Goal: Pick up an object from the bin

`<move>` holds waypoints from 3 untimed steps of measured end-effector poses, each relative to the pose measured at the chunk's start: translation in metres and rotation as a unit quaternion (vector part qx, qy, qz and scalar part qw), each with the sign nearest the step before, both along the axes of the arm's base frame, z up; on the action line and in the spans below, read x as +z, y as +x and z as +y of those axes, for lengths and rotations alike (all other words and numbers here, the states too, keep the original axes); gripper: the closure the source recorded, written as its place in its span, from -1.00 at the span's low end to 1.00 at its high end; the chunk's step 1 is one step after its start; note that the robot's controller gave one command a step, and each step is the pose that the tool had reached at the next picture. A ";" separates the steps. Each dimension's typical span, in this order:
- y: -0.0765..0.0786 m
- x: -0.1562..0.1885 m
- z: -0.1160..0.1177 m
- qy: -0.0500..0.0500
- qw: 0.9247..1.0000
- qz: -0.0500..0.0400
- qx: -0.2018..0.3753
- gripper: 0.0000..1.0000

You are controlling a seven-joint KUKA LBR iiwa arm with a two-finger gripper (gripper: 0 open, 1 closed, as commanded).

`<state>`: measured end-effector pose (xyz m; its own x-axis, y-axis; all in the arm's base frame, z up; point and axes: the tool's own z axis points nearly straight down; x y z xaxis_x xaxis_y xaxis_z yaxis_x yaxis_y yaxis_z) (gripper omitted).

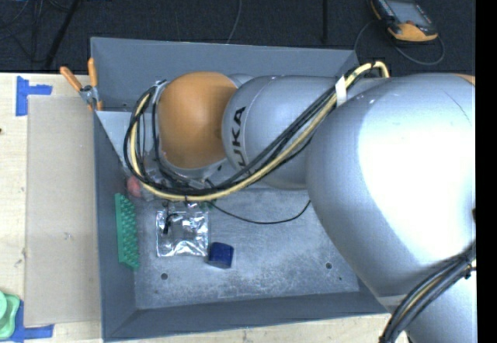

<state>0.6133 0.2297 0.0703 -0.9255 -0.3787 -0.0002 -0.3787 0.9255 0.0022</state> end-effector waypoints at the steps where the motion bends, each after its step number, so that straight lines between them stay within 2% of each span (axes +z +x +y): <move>1: -0.052 0.012 -0.128 -0.003 0.999 0.001 0.053 -1.00; 2: -0.095 -0.001 -0.115 -0.001 0.996 0.001 0.085 -1.00; 3: -0.093 0.001 -0.115 -0.001 0.996 -0.001 0.084 1.00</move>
Offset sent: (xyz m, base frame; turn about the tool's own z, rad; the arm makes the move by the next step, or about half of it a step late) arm -0.0509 -0.1235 0.0124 -0.1127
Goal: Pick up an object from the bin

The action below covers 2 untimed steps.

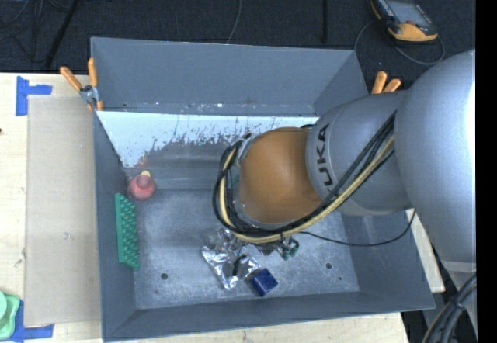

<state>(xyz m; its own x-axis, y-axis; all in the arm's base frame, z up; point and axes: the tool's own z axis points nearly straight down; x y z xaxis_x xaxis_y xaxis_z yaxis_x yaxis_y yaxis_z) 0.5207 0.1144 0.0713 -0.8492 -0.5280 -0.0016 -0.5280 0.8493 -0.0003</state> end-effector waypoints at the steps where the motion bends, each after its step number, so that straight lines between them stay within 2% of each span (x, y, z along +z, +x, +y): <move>1: 0.028 0.146 0.030 0.001 1.000 -0.004 0.003 1.00; 2: 0.030 0.085 0.045 0.000 0.985 0.003 0.172 1.00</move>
Offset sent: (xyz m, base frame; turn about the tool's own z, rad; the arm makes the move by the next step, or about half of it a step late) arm 0.0254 0.0293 0.1418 -0.0062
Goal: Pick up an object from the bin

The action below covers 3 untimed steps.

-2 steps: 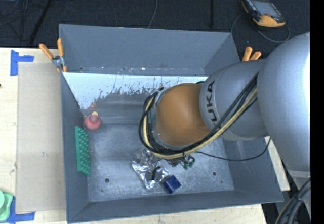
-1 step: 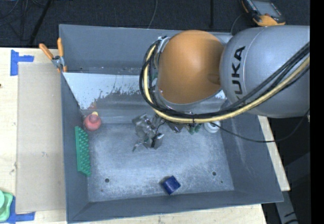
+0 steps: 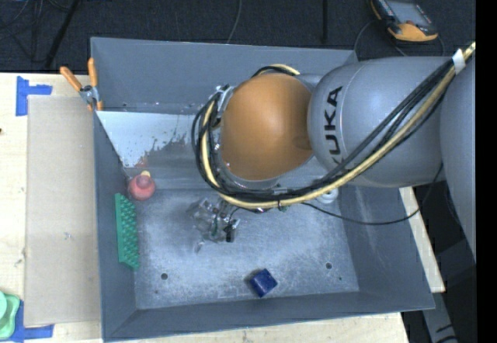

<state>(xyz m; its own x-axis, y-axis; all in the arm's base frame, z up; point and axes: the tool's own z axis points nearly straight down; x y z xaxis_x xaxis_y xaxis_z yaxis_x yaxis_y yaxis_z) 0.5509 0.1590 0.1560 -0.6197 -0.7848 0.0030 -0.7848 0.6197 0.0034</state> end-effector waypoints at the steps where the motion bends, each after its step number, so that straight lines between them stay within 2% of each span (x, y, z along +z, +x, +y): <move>1: 0.025 0.086 -0.005 0.002 1.000 -0.007 -0.008 1.00; 2: 0.017 0.165 0.043 0.003 0.999 -0.007 -0.038 1.00; 3: 0.017 0.160 0.040 0.001 0.999 -0.003 -0.041 1.00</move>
Offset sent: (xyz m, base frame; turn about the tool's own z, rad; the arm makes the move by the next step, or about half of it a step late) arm 0.0220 -0.0054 0.0810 0.0112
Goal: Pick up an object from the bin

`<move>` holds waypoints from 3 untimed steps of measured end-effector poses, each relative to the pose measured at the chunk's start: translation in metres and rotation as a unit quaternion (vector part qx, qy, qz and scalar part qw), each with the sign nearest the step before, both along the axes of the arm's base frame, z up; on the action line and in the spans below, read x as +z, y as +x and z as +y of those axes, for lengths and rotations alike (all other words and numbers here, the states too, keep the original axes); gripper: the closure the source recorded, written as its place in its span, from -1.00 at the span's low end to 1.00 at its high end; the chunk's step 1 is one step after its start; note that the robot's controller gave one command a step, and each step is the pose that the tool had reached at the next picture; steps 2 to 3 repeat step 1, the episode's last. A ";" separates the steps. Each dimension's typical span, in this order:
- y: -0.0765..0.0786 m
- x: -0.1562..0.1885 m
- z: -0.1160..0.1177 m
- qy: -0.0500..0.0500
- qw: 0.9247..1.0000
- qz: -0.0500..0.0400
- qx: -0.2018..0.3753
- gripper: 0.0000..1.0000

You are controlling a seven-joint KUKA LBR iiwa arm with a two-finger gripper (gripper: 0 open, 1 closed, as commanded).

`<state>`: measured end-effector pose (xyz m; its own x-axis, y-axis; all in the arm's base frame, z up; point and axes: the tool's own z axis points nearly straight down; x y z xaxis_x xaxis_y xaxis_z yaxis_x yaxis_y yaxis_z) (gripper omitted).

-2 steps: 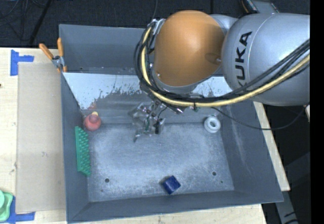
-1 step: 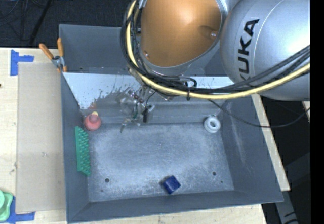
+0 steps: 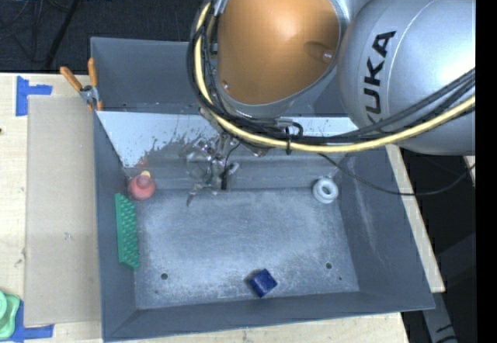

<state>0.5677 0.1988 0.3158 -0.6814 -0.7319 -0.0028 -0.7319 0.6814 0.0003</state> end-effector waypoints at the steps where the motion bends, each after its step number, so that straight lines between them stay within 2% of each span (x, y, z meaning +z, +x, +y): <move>1: -0.011 -0.124 0.005 -0.002 1.000 0.005 0.004 1.00; 3: -0.011 -0.124 0.005 -0.002 1.000 0.005 0.004 1.00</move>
Offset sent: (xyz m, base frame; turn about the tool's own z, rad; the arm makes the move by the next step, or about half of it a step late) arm -0.0092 0.0052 -0.1186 -0.0066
